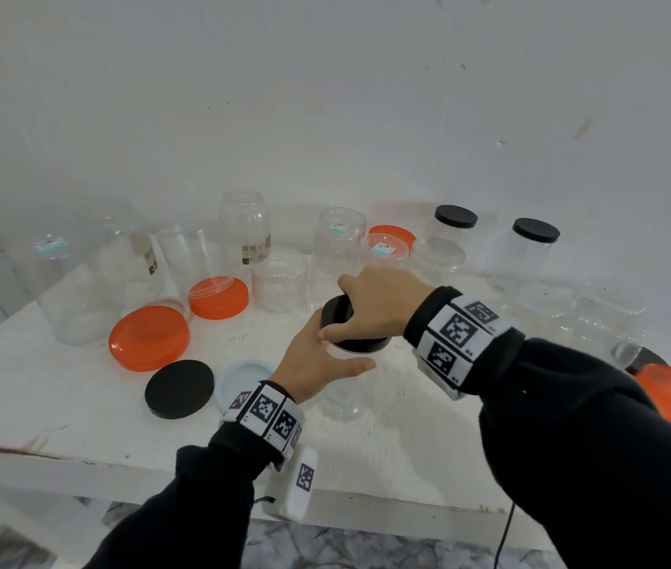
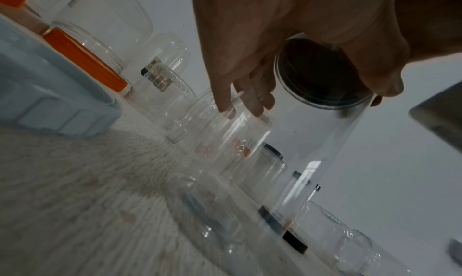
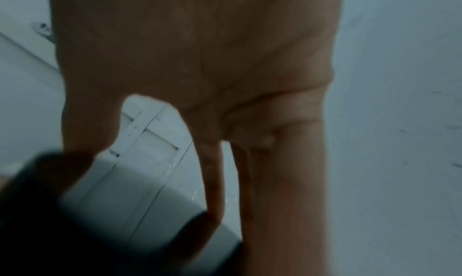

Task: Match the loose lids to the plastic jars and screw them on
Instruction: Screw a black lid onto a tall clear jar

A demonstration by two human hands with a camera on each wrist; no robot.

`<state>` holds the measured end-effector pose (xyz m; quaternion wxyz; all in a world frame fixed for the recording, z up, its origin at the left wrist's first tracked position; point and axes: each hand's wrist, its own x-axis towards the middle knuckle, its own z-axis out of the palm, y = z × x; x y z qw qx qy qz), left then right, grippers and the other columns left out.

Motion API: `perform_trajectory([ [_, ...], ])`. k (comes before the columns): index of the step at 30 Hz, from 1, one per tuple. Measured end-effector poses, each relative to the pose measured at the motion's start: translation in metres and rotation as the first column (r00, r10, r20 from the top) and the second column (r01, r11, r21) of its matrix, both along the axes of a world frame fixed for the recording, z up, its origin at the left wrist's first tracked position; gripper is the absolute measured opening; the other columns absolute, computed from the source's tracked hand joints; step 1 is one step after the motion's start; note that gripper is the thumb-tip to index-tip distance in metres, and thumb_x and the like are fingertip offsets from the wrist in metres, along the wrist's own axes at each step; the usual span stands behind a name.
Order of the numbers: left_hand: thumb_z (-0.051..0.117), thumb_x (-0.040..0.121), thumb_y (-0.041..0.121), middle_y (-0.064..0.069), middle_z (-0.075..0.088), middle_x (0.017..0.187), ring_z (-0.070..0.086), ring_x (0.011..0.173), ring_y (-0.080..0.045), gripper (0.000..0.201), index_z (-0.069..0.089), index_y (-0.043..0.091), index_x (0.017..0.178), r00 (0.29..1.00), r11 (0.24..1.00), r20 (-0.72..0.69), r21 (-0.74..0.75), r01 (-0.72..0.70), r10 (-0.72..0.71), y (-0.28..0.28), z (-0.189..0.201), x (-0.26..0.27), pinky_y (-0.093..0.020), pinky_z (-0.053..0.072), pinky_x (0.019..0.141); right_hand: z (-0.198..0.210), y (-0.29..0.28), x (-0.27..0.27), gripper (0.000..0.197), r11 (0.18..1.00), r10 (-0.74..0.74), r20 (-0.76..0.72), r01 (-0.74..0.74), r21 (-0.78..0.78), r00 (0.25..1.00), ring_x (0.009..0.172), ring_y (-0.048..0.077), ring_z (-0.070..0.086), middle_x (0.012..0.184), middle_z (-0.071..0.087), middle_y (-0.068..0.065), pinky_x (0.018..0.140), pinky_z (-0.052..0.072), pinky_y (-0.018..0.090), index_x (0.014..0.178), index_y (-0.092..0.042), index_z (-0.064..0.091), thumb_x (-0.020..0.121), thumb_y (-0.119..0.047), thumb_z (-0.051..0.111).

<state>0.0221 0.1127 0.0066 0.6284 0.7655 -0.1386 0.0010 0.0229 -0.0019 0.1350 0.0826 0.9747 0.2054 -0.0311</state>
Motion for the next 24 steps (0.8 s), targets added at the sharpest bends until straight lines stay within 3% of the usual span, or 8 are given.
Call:
perform_trajectory([
  [2,0.085,0.062,0.022,0.015,0.058,0.118,0.052,0.106,0.009,0.079,0.043,0.024,0.129,1.000,1.000,0.010,0.012,0.008,-0.008,0.000,0.001,0.000,-0.003,0.040,0.079,0.007,-0.002,0.001,0.074,0.997,0.005,-0.111,-0.013,-0.076,0.994,0.094,0.023,0.052,0.103,0.053,0.001,0.078,0.044,0.033,0.131,-0.019,0.041,0.079,-0.071,0.048],
  [4,0.085,0.064,0.020,0.016,0.057,0.116,0.052,0.103,0.011,0.076,0.043,0.024,0.127,1.000,0.999,0.022,0.033,0.012,-0.012,0.000,0.003,0.001,0.001,0.038,0.077,0.015,-0.006,0.004,0.076,0.997,0.066,-0.263,-0.073,-0.017,0.963,0.114,0.023,0.046,0.130,0.041,0.000,0.095,0.044,0.040,0.141,-0.030,0.030,0.079,-0.059,0.060],
  [7,0.084,0.064,0.022,0.016,0.056,0.116,0.051,0.105,0.009,0.077,0.041,0.025,0.128,0.999,0.999,0.033,0.049,-0.002,0.001,-0.001,0.004,0.001,0.001,0.039,0.077,0.018,-0.006,0.005,0.067,0.989,0.146,-0.257,-0.134,0.062,0.955,0.110,0.019,0.045,0.120,0.042,-0.004,0.091,0.046,0.037,0.134,-0.035,0.042,0.075,-0.042,0.071],
  [12,0.085,0.061,0.026,0.014,0.058,0.115,0.053,0.104,0.007,0.078,0.045,0.023,0.127,1.000,1.000,0.024,0.018,-0.011,0.011,-0.002,0.002,0.000,-0.002,0.041,0.077,0.007,-0.001,0.007,0.055,0.993,0.101,-0.035,-0.098,0.070,0.994,0.083,0.018,0.057,0.090,0.060,-0.001,0.065,0.046,0.027,0.107,-0.019,0.063,0.071,-0.060,0.065],
  [15,0.083,0.049,0.045,0.014,0.060,0.115,0.054,0.103,0.007,0.087,0.051,0.021,0.126,1.000,1.000,0.026,-0.009,-0.010,0.011,-0.002,0.000,0.000,-0.005,0.042,0.081,-0.002,0.006,0.007,0.062,0.999,0.045,0.096,-0.047,0.015,0.994,0.068,0.020,0.056,0.069,0.055,0.001,0.052,0.037,0.023,0.086,-0.009,0.060,0.076,-0.069,0.052],
  [17,0.082,0.047,0.049,0.013,0.059,0.116,0.054,0.106,0.005,0.090,0.050,0.021,0.126,1.000,1.000,0.025,-0.004,-0.012,0.012,-0.001,-0.001,0.000,-0.008,0.043,0.083,0.000,0.006,0.007,0.065,0.998,0.020,0.063,-0.016,-0.053,0.998,0.077,0.021,0.057,0.078,0.055,0.000,0.056,0.038,0.025,0.099,-0.012,0.058,0.078,-0.073,0.047],
  [20,0.086,0.057,0.035,0.012,0.058,0.118,0.052,0.107,0.006,0.083,0.045,0.021,0.128,0.999,0.999,0.030,0.035,-0.015,0.014,0.000,0.001,0.000,-0.006,0.041,0.081,0.013,0.000,0.008,0.074,0.998,0.015,-0.259,-0.031,-0.061,0.966,0.114,0.026,0.048,0.127,0.043,0.002,0.090,0.046,0.038,0.139,-0.031,0.034,0.078,-0.065,0.057],
  [24,0.085,0.062,0.025,0.014,0.056,0.115,0.052,0.105,0.006,0.078,0.042,0.025,0.126,0.999,0.998,0.036,0.047,-0.039,0.037,-0.001,0.002,-0.002,-0.005,0.042,0.078,0.015,-0.004,0.007,0.069,0.990,0.138,-0.307,-0.130,0.047,0.942,0.108,0.021,0.045,0.119,0.042,-0.002,0.088,0.046,0.035,0.132,-0.037,0.043,0.072,-0.037,0.076],
])
